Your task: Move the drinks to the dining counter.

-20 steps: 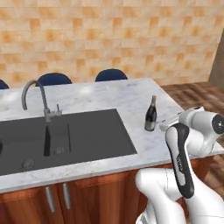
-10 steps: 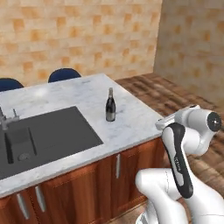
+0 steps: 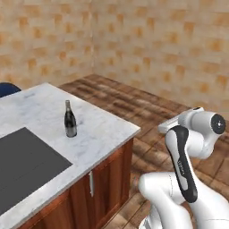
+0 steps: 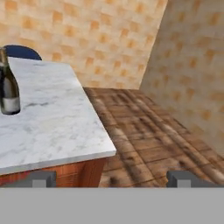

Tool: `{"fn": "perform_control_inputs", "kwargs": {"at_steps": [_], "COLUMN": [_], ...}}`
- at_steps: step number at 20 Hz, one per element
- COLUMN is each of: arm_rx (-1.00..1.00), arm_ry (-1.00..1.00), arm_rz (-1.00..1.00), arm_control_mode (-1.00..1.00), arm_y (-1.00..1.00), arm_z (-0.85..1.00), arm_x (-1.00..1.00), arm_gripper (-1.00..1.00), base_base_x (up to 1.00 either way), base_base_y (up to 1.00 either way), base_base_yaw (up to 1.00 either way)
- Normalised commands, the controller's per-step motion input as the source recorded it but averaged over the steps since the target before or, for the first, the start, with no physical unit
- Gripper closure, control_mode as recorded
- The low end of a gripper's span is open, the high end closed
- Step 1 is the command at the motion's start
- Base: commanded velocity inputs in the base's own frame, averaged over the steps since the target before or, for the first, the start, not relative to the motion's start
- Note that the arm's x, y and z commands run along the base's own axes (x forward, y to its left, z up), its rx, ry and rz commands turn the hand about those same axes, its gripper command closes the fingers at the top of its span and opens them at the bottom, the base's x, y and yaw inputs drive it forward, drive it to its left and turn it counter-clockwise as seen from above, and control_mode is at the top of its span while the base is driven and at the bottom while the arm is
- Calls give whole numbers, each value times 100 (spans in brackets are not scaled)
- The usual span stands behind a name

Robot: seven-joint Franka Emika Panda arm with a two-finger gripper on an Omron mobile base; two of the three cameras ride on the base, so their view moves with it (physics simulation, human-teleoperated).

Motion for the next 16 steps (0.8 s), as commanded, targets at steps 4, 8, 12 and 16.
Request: {"fn": "perform_control_inputs", "kwargs": {"at_steps": [4,8,12,16], "arm_rx": [0,0,0,0], "arm_ry": [0,0,0,0], "arm_rz": [0,0,0,0], "arm_control_mode": [100,100,100,100], "arm_y": [0,0,0,0], "arm_z": [0,0,0,0], "arm_x": [0,0,0,0], "arm_gripper": [-100,-100,-100,-100], "base_base_x": [0,0,-2,-1], "base_base_y": [-1,-16,-33,-37], "base_base_yaw": [-49,-47,-49,-52]}}
